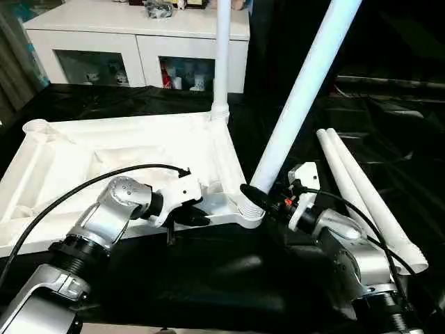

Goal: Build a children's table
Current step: Insert table leg to table base

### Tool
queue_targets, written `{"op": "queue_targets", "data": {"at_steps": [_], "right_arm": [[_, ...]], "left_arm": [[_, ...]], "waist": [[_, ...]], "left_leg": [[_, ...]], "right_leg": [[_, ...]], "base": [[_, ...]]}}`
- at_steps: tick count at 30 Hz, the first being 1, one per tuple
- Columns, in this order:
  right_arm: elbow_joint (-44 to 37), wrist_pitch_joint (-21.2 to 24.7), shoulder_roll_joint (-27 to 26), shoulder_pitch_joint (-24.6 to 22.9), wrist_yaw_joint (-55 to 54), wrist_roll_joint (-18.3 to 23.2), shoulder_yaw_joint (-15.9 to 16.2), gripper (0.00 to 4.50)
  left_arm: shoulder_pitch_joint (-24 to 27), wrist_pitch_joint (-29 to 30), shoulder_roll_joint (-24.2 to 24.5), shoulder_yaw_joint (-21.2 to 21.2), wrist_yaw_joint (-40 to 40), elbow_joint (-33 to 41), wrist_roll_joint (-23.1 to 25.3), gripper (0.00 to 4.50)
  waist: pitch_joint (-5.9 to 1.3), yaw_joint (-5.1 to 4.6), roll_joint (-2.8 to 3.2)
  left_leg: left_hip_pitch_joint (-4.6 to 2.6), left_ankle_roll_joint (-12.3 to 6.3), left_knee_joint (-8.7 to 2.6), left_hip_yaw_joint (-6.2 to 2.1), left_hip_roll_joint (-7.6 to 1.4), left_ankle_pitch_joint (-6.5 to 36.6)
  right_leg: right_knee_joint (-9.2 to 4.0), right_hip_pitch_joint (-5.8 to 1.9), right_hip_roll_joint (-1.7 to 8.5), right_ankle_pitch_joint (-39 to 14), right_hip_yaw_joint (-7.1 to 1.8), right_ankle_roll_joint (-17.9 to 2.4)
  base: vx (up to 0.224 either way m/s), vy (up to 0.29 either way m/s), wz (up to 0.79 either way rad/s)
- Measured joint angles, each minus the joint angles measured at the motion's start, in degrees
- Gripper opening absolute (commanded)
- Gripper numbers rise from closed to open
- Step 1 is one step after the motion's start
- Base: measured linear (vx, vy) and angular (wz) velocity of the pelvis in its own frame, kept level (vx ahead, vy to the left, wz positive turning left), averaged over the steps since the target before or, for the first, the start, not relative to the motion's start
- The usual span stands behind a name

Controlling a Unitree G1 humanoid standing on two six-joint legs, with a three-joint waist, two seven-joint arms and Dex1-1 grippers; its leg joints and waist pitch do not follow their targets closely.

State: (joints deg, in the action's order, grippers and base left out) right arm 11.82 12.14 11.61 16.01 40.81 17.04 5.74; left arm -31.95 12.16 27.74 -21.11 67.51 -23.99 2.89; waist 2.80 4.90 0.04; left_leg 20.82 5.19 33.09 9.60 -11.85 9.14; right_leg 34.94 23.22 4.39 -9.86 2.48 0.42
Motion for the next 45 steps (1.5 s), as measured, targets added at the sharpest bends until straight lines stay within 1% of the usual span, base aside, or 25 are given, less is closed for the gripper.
{"op": "queue_targets", "data": {"at_steps": [6,10,17,23,26,29,34,37,40,42,45], "right_arm": [[2.28,2.50,2.92,4.03,4.69,-0.97,1.69,1.88],[3.27,2.50,4.71,4.78,7.95,-1.18,2.50,1.88],[4.06,0.67,5.52,4.19,10.34,-1.19,2.59,1.88],[4.65,-3.71,5.03,2.13,10.95,-1.06,2.29,1.88],[5.29,-4.15,4.18,1.82,10.95,-0.68,1.38,1.88],[5.29,-4.39,4.20,1.68,10.95,-0.67,1.38,1.88],[5.80,-6.07,4.20,1.27,11.36,-0.67,1.40,1.88],[6.12,-6.29,4.47,1.37,12.83,-0.63,1.41,1.88],[5.81,-6.27,5.47,1.17,16.81,0.25,2.15,1.88],[4.87,-6.27,6.24,0.61,19.15,0.76,3.08,1.88],[4.64,-6.27,6.90,0.49,20.65,0.89,3.63,1.88]], "left_arm": [[-0.21,-1.48,-0.02,-0.08,0.43,-0.93,0.27,0.00],[-0.53,-3.06,-0.06,-0.48,1.43,-1.74,0.28,0.00],[-1.00,-4.07,-0.17,-0.70,2.27,-2.82,0.27,0.00],[-1.26,-6.09,-0.33,-0.75,2.68,-4.13,0.24,0.00],[-1.41,-6.21,-0.46,-0.74,2.67,-4.48,0.25,0.00],[-1.46,-6.23,-0.54,-0.75,2.66,-4.58,0.28,0.00],[-1.81,-7.25,-0.63,-0.82,3.06,-5.59,0.30,0.00],[-1.90,-8.18,-0.49,-0.83,4.17,-6.17,0.21,0.00],[-1.87,-8.53,0.73,-1.29,7.38,-5.92,-0.61,0.00],[-1.67,-8.53,1.71,-1.79,9.45,-5.22,-0.93,0.00],[-1.56,-8.54,2.01,-2.26,10.05,-4.79,-0.93,0.00]], "waist": [[-0.02,-0.03,-0.02],[-0.08,0.19,-0.04],[-0.15,0.29,0.00],[-0.16,0.29,-0.01],[-0.16,0.26,-0.01],[-0.16,0.27,-0.01],[-0.17,0.29,0.00],[-0.25,0.25,0.03],[-0.37,0.22,-0.06],[-0.58,0.24,-0.18],[-0.91,0.26,-0.23]], "left_leg": [[-0.12,0.00,-0.02,0.00,0.00,0.00],[-0.24,0.00,-0.10,0.00,0.00,0.00],[-0.26,0.01,-0.21,0.04,0.00,0.01],[-0.35,0.01,-0.21,0.00,0.00,0.01],[-0.35,0.00,-0.21,-0.01,0.01,0.01],[-0.34,0.00,-0.21,-0.04,0.01,0.01],[-0.34,0.00,-0.24,-0.05,0.01,0.01],[-0.35,0.00,-0.27,-0.05,0.01,0.01],[-0.36,0.00,-0.59,-0.05,0.01,0.01],[-0.36,0.00,-0.77,-0.02,0.02,0.01],[-0.35,0.00,-0.79,0.01,0.02,0.01]], "right_leg": [[0.00,-0.09,0.00,0.00,0.01,0.00],[-0.02,-0.21,0.00,-0.04,0.01,0.06],[-0.03,-0.29,0.00,-0.11,0.01,0.11],[-0.10,-0.44,0.00,-0.14,0.01,0.16],[-0.16,-0.46,0.00,-0.14,0.00,0.16],[-0.19,-0.49,0.01,-0.14,0.00,0.16],[-0.22,-0.50,0.01,-0.14,0.01,0.16],[-0.25,-0.51,0.01,-0.15,0.02,0.17],[-0.51,-0.51,0.00,-0.14,0.07,0.17],[-0.60,-0.52,-0.01,-0.14,0.09,0.15],[-0.65,-0.55,-0.02,-0.15,0.09,0.15]], "base": [[0.000,0.000,0.00],[0.000,0.000,0.00],[0.000,0.000,0.00],[0.000,0.000,0.00],[0.000,0.000,0.00],[0.000,0.000,0.00],[0.000,0.000,0.00],[0.000,0.000,0.00],[0.000,0.000,0.00],[0.000,0.000,0.00],[0.000,0.000,0.00]]}}
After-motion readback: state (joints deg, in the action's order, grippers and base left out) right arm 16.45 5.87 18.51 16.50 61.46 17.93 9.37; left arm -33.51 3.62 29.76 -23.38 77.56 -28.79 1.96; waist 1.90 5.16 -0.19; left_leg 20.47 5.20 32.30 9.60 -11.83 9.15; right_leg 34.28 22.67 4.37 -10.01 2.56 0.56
